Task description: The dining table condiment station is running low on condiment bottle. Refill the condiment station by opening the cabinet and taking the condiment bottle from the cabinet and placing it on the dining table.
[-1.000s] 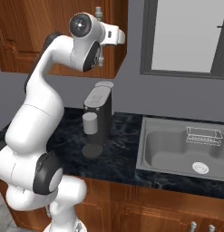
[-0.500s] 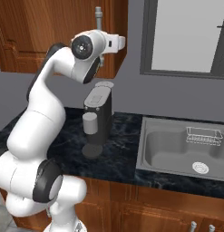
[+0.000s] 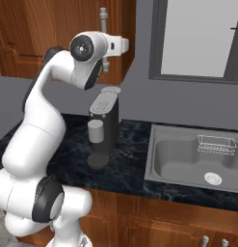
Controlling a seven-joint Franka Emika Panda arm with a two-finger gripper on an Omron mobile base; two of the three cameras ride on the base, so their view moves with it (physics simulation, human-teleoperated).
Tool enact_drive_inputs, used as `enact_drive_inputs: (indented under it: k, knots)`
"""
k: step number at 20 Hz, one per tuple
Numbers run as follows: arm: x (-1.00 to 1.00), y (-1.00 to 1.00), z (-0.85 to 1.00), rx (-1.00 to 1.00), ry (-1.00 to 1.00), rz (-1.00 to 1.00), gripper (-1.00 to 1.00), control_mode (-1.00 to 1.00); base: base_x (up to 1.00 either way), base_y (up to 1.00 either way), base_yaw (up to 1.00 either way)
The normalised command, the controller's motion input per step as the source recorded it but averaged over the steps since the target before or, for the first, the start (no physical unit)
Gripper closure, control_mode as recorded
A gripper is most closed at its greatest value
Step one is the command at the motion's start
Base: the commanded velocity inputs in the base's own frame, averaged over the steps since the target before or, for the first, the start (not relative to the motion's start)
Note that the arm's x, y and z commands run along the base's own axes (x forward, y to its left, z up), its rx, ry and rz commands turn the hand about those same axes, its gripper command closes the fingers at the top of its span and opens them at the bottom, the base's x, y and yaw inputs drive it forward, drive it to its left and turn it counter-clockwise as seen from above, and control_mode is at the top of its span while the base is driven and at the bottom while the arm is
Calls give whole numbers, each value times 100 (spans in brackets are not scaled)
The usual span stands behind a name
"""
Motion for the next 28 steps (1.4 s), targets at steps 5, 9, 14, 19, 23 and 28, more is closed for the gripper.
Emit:
enact_drive_inputs:
  k: [5, 9, 14, 19, 23, 28]
  knots:
    - [-98, 0, 9, 0, 0, 11, 100, -100, 0, 0, 0]
    - [-100, -1, 13, 2, -8, 19, 100, -100, 0, 0, 0]
    - [-100, -3, 12, 1, -3, 24, 100, -100, 0, 0, 0]
    - [-100, 0, 31, 0, 0, 24, 100, -100, 0, 0, 0]
    - [-100, 0, 32, 0, 0, 23, -100, -100, 0, 0, 0]
    - [-41, -12, 10, 0, 4, 3, -100, -100, 0, 0, 0]
